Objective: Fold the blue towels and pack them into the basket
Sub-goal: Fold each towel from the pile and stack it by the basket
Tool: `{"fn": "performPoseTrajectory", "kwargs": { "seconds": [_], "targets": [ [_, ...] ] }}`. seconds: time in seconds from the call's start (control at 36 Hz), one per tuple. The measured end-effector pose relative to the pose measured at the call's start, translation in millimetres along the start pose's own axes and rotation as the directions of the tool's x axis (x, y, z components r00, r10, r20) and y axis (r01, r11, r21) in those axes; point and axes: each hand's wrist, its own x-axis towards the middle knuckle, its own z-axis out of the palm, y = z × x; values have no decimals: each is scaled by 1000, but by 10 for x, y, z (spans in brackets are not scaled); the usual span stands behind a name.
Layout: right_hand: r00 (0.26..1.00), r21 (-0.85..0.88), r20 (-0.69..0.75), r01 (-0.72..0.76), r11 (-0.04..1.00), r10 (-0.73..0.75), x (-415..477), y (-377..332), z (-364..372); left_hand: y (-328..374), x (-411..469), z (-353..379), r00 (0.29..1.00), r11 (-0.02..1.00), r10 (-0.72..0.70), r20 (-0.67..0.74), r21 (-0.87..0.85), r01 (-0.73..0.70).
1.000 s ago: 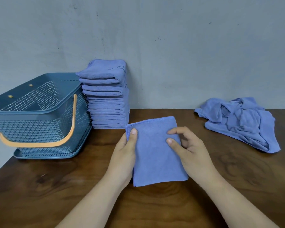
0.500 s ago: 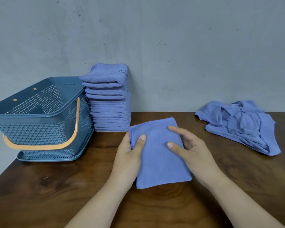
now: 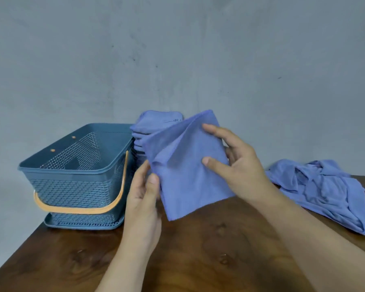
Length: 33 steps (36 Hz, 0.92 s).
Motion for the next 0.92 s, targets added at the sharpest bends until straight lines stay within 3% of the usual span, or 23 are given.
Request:
{"fn": "performPoseTrajectory", "kwargs": {
  "seconds": [0.08, 0.17, 0.28, 0.36, 0.42, 0.58, 0.69, 0.81, 0.92],
  "targets": [
    [995, 71, -82, 57, 996, -51, 599, -42, 122, 139, 28, -71, 1000, 998, -22, -10, -62, 21],
    [971, 193, -233, -4, 981, 49, 1237, 36, 278, 118, 26, -106, 1000, 998, -28, -14, -58, 27],
    [922, 261, -237, -242, 934, 306, 1867, 376, 499, -60, 30, -139, 994, 994, -104, -26, 15, 104],
    [845, 143, -92, -513, 847, 527, 1935, 701, 658, -175, 41, -201, 989, 986, -147, -3, 81, 146],
    [775, 58, -77, -625, 779, 627, 1905, 853, 704, -232, 41, -244, 985, 979, -170, 18, 116, 166],
    [754, 84, -113, -641, 763, 647, 1959, 947, 717, -329, 40, -259, 972, 964, -225, 72, 162, 211],
    [797, 57, -109, -592, 804, 594, 2060, 943, 667, -348, 23, -245, 966, 959, -236, 103, 184, 214],
    [807, -160, -70, -589, 792, 587, 2121, 975, 617, -326, 4, -219, 963, 955, -247, 104, 197, 223],
    [836, -637, -81, -462, 617, 543, 2184, 896, 577, -296, -6, -195, 959, 950, -265, 103, 196, 242]
  ]
}}
